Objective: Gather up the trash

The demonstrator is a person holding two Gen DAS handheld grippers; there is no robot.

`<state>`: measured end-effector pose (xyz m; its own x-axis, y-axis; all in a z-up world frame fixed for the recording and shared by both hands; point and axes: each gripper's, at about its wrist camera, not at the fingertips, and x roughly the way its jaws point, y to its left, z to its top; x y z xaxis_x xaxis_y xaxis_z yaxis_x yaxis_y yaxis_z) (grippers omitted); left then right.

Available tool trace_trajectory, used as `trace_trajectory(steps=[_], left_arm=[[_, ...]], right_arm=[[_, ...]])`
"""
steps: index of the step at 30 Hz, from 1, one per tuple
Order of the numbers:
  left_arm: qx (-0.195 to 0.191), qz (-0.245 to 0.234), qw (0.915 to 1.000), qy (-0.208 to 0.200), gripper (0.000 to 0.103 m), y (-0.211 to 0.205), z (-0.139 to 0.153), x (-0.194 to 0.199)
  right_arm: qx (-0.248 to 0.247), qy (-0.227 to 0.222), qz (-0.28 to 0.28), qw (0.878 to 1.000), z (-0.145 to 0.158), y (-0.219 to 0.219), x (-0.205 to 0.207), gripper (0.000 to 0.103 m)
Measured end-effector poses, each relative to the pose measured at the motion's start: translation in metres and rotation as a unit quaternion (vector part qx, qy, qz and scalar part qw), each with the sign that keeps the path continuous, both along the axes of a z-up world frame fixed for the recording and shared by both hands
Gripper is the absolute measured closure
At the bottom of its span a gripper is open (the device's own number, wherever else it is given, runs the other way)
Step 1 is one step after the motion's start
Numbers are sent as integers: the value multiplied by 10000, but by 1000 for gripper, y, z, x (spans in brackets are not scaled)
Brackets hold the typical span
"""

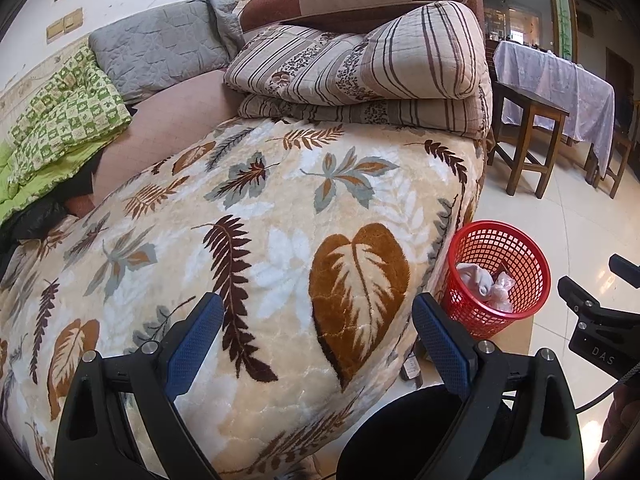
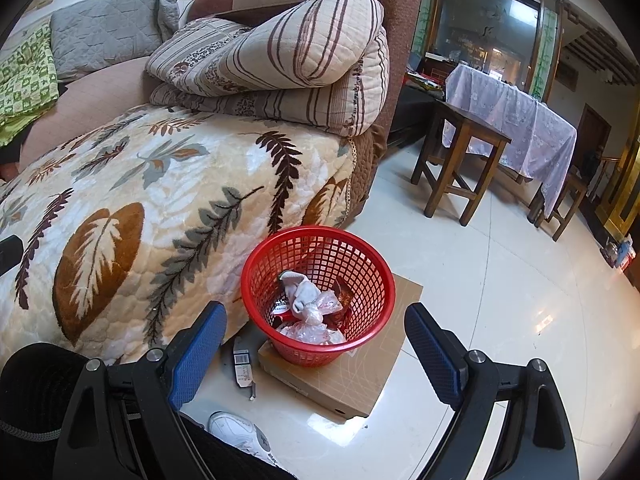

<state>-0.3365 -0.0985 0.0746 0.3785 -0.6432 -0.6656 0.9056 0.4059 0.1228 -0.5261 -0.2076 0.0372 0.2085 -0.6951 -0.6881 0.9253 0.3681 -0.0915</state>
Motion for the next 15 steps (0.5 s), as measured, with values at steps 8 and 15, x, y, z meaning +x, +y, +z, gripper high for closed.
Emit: trace_trajectory(steps=[8, 15], left_arm=[[-22, 193, 9998, 108, 8, 1, 4, 18], [-142, 1603, 9864, 328, 8, 24, 20, 110]], right_arm=[[-40, 74, 89, 9999, 2, -15, 12, 10], [-209, 333, 845, 9957, 14, -48, 77, 9]])
